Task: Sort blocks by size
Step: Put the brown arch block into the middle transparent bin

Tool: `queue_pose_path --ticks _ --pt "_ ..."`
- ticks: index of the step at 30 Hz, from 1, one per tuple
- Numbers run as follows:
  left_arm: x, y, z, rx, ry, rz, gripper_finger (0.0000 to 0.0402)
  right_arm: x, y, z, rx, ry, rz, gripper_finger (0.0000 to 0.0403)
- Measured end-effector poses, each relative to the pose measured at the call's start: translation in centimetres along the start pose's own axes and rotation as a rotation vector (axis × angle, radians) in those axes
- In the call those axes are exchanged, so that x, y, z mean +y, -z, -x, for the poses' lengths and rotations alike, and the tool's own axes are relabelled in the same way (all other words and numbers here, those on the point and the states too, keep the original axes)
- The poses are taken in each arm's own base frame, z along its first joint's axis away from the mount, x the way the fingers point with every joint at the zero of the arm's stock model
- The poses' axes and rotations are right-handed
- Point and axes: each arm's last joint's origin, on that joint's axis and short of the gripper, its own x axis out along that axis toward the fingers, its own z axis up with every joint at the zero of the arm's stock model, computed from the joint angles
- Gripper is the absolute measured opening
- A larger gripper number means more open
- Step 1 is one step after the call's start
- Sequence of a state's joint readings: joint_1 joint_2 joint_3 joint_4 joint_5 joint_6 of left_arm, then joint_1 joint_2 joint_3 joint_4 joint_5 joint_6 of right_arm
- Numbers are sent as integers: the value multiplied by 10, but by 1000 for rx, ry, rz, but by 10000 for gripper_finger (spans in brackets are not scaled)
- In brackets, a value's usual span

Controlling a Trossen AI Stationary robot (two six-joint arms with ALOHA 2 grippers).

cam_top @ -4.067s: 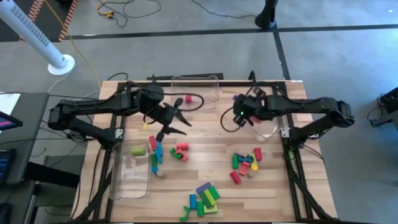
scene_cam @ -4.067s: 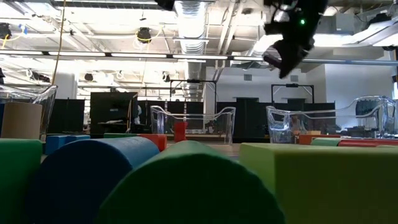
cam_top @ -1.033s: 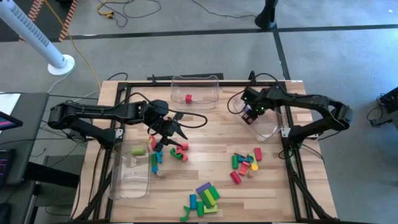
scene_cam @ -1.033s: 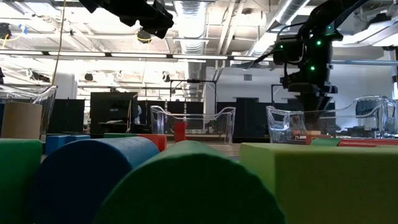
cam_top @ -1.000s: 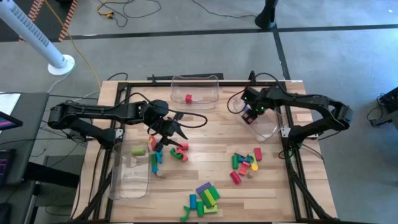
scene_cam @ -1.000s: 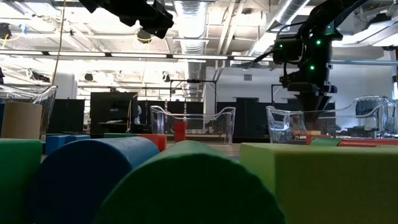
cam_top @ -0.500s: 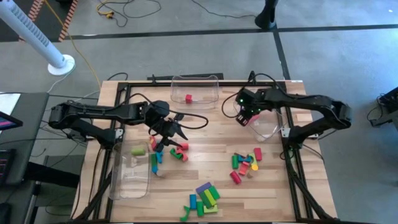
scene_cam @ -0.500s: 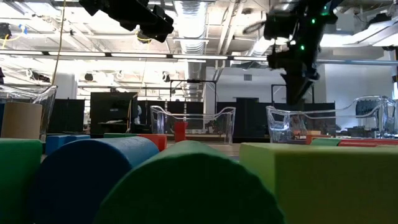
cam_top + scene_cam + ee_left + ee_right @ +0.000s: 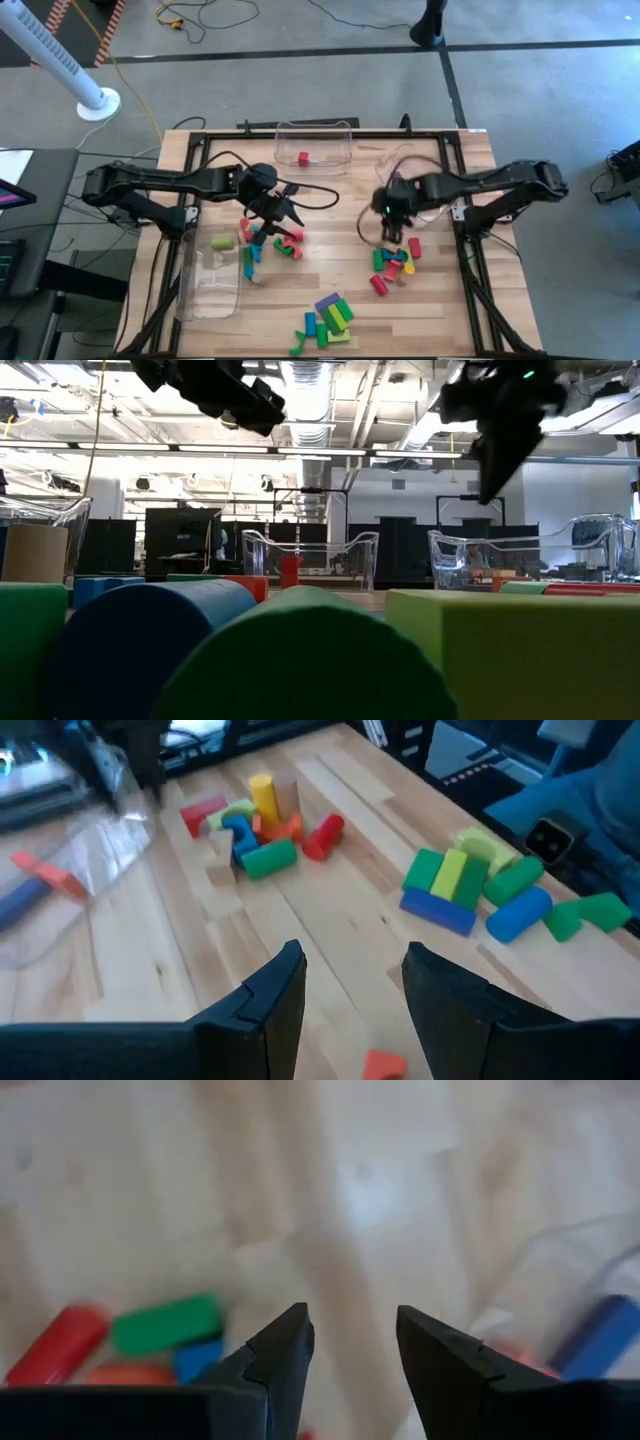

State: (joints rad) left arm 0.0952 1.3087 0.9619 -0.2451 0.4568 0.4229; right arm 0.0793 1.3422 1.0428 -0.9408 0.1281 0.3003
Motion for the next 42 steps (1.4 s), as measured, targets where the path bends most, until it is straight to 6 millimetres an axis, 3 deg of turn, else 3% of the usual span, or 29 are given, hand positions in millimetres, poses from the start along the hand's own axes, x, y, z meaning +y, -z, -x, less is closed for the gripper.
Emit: queue_pose_path --ticks 8,14,28,42 --pt "4 2 -10 -12 -4 -18 160 37 22 -1 89 -16 -6 183" --pt "7 6 -18 -2 -1 3 160 47 24 -25 74 -26 -38 183" --pt "5 7 -24 6 15 26 160 39 16 -86 290 47 -48 183" --pt "4 7 -25 7 16 16 160 37 11 -82 232 7 -55 158"
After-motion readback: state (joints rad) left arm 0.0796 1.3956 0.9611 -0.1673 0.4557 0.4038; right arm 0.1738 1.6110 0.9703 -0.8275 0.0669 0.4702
